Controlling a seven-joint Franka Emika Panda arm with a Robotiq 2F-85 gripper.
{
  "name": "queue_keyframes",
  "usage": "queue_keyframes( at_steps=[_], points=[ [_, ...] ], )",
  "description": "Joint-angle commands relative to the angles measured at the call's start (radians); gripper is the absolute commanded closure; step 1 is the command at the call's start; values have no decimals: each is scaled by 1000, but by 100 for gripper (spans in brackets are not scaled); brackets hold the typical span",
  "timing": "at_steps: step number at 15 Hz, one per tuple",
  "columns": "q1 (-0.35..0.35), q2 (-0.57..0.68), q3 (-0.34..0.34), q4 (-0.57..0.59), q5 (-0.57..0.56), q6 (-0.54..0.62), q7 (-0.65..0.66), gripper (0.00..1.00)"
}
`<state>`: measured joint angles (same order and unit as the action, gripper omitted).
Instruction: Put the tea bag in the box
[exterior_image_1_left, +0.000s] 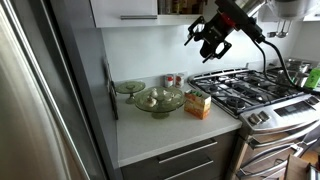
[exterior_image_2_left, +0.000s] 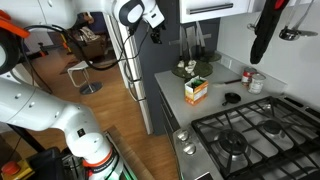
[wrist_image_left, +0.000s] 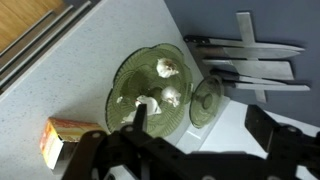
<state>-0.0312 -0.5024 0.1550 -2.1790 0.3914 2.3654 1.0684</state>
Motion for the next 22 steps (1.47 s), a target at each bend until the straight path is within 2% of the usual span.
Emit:
queue_keyframes(
  at_steps=[1, 9, 12, 16, 21, 22],
  points=[
    [6, 8, -5, 27, -23, 29, 55, 0],
    [8, 15, -5, 35, -28, 35, 65, 0],
    [-22, 93, 12, 122, -31, 134, 144, 0],
    [-87, 202, 54, 246, -163, 269, 298, 0],
    [-183, 321, 90, 384, -409, 311, 482, 0],
    [-99, 273, 27, 326, -354, 301, 427, 0]
  ],
)
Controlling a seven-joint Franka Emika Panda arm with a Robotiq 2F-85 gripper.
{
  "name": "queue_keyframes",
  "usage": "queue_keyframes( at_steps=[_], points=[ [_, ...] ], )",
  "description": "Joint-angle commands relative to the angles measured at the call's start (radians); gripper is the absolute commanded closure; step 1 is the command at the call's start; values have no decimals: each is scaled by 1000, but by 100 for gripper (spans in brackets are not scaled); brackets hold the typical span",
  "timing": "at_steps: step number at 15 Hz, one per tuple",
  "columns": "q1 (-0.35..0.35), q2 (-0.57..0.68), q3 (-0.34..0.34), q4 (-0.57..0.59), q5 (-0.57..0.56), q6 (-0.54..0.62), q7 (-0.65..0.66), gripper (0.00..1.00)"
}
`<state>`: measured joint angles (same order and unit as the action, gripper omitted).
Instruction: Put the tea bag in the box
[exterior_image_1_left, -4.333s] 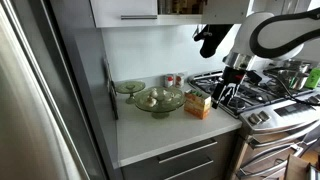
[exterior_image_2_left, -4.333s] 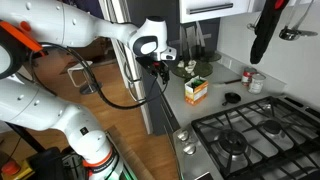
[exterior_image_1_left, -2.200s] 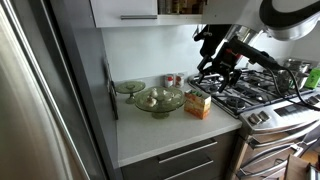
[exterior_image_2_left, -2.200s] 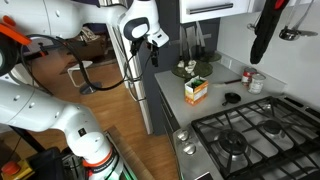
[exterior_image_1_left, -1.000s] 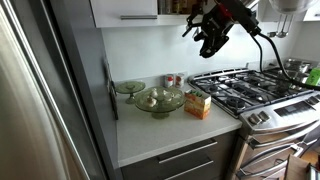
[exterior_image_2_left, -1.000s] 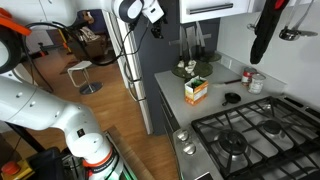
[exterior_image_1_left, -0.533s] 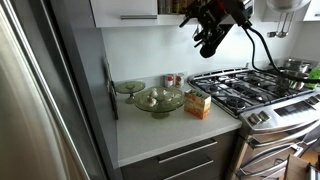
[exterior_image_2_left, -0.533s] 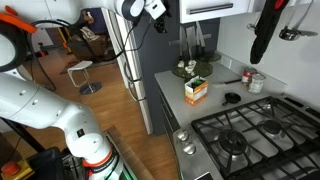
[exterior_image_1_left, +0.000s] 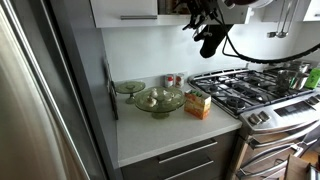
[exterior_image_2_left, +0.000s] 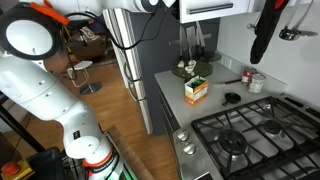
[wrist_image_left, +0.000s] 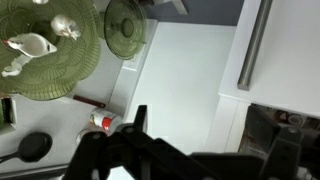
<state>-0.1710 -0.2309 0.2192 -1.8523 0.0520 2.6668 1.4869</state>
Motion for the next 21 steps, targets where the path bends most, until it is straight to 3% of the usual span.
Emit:
queue_keyframes(
  at_steps=[1, 6, 7, 8, 11, 14, 16, 17, 21],
  points=[
    [30, 22, -37, 22, -42, 1, 27, 0],
    [24, 51, -37, 54, -59, 2, 34, 0],
    [-56, 75, 19, 68, -111, -3, 99, 0],
    [-104, 107, 28, 90, -206, -2, 214, 0],
    [-150, 157, 18, 157, -312, -41, 383, 0],
    [-162, 205, 7, 238, -312, -73, 452, 0],
    [-160, 229, 5, 286, -274, -85, 446, 0],
    [-60, 241, -91, 311, -260, -97, 440, 0],
    [18, 277, -156, 377, -221, -133, 418, 0]
  ],
)
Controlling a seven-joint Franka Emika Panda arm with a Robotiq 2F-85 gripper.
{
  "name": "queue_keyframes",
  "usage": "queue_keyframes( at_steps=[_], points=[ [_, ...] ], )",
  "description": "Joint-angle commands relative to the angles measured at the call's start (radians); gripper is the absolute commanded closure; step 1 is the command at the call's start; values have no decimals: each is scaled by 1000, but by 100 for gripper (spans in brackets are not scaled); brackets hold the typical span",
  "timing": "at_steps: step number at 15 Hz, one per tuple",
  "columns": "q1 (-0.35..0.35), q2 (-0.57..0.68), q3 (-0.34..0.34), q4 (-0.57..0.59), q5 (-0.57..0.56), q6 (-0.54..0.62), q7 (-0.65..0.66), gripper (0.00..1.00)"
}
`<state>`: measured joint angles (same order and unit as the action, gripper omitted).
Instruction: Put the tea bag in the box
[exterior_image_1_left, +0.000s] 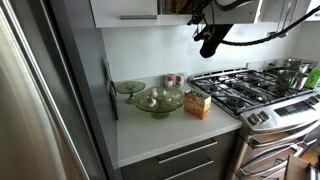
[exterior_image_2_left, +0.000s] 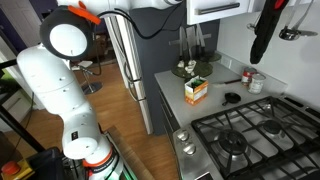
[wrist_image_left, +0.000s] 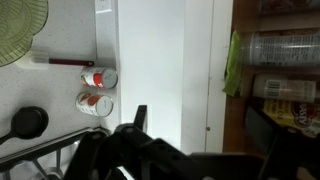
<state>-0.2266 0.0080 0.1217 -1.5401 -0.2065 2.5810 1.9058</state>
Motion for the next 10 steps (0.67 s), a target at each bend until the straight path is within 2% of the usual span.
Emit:
queue_keyframes(
  at_steps=[1, 4, 5, 10],
  points=[
    [90, 47, -70, 78, 49, -54, -3, 0],
    [128, 73, -95, 108, 77, -59, -9, 0],
    [94, 84, -58, 114, 82, -42, -9, 0],
    [86, 150, -67, 189, 87, -19, -5, 0]
  ],
)
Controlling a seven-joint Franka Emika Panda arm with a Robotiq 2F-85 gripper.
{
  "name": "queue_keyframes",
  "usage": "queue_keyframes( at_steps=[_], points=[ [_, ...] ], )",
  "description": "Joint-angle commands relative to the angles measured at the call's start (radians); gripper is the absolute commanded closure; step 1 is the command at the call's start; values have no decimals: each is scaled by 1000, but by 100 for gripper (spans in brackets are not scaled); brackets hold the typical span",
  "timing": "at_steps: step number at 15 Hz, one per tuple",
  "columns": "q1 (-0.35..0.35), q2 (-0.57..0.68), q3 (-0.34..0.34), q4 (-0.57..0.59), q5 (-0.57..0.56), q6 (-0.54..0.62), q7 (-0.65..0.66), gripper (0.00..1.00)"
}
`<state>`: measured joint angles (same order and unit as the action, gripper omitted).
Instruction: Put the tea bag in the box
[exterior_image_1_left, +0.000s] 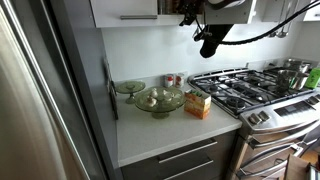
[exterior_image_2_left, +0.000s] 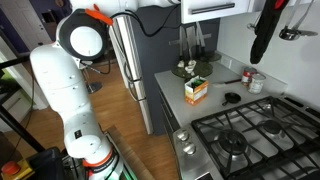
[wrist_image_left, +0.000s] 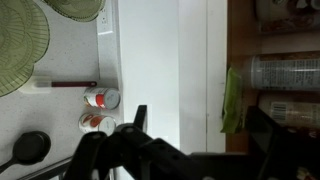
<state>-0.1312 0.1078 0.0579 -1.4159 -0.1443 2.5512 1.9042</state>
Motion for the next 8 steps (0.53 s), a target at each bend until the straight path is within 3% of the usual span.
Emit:
queue_keyframes(
  at_steps=[1, 2, 4, 8],
  points=[
    [-12, 62, -7, 80, 23, 14, -1, 0],
    [-17, 74, -7, 97, 32, 13, -9, 3],
    [-24, 91, -8, 123, 35, 6, -10, 27],
    [-32, 113, -2, 156, 44, -9, -25, 59]
  ],
)
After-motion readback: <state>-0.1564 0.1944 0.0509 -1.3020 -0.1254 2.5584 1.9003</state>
